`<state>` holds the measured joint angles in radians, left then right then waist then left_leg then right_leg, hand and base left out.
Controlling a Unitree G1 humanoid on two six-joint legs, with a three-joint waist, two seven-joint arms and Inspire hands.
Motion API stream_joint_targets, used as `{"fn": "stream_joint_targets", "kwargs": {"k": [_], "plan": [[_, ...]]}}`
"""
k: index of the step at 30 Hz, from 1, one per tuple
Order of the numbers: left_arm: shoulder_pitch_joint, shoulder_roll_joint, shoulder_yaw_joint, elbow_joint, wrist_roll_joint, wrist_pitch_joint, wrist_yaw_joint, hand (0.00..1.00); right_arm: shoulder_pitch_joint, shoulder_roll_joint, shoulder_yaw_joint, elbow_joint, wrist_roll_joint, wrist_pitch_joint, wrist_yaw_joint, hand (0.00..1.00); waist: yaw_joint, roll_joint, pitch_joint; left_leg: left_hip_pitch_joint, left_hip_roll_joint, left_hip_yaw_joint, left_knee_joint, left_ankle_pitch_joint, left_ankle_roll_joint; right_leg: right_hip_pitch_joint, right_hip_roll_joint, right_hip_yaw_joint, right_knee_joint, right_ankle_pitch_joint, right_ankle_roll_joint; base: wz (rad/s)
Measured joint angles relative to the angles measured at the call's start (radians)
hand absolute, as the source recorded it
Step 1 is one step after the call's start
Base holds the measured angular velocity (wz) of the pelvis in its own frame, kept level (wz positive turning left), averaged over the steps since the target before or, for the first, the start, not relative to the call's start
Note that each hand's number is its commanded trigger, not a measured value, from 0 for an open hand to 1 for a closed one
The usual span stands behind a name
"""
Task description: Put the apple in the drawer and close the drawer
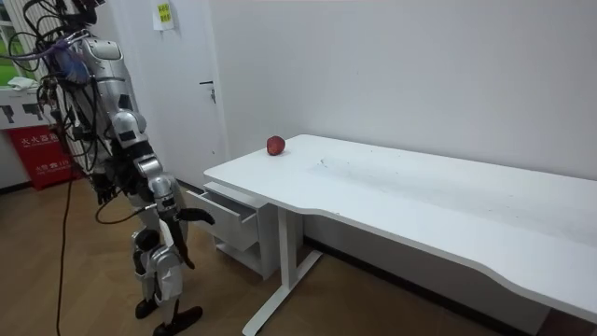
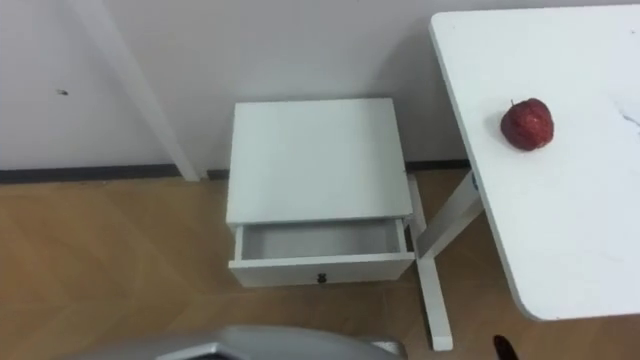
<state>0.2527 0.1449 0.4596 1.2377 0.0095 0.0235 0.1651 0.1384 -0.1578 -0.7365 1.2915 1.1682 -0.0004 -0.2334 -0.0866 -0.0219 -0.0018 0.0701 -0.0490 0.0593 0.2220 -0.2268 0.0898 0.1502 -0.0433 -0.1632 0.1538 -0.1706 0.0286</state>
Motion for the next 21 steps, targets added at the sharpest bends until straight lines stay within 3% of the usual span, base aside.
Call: {"fn": "stream_joint_targets", "kwargs": {"k": [4, 9, 11, 16, 21], "plan": [[-0.001, 0.004, -0.001, -0.009, 0.003, -0.003, -0.001, 0.00, -0.011, -0.008, -0.033, -0.067, 0.040, -0.013, -0.070, 0.00, -0.008, 0.000, -0.0028, -0.028, 0.001, 0.011, 0.005, 0.001, 0.001, -0.038, 0.001, 0.023, 0.019, 0.000, 0.000, -0.10], [0.022, 0.006, 0.006, -0.066, 0.003, -0.003, 0.000, 0.00, -0.026, -0.038, -0.080, -0.099, 0.122, -0.035, -0.151, 0.00, -0.020, -0.005, -0.0056, -0.041, 0.001, 0.011, 0.009, 0.001, 0.001, -0.048, 0.000, 0.021, 0.018, 0.000, 0.000, 0.00], [0.021, 0.012, -0.008, -0.078, 0.004, -0.003, 0.000, 0.00, -0.036, -0.045, -0.084, -0.138, 0.126, -0.062, -0.207, 0.00, -0.020, -0.009, -0.0071, -0.043, 0.001, 0.012, 0.009, 0.001, 0.002, -0.050, 0.000, 0.018, 0.018, 0.000, 0.000, 0.00], [0.008, 0.016, -0.031, -0.079, 0.005, -0.009, -0.023, 0.00, -0.061, -0.061, -0.084, -0.224, 0.128, -0.082, -0.284, 0.00, -0.018, -0.011, -0.0054, -0.040, 0.002, 0.022, 0.003, 0.003, 0.002, -0.053, 0.000, 0.027, 0.018, 0.000, 0.000, -0.04], [0.002, 0.016, -0.032, -0.080, 0.005, -0.028, -0.029, 0.00, -0.091, -0.078, -0.084, -0.319, 0.072, -0.127, -0.347, 0.00, -0.017, -0.014, -0.0006, -0.040, 0.001, 0.026, -0.002, 0.003, 0.003, -0.058, 0.001, 0.038, 0.017, 0.000, 0.000, -0.03]]}}
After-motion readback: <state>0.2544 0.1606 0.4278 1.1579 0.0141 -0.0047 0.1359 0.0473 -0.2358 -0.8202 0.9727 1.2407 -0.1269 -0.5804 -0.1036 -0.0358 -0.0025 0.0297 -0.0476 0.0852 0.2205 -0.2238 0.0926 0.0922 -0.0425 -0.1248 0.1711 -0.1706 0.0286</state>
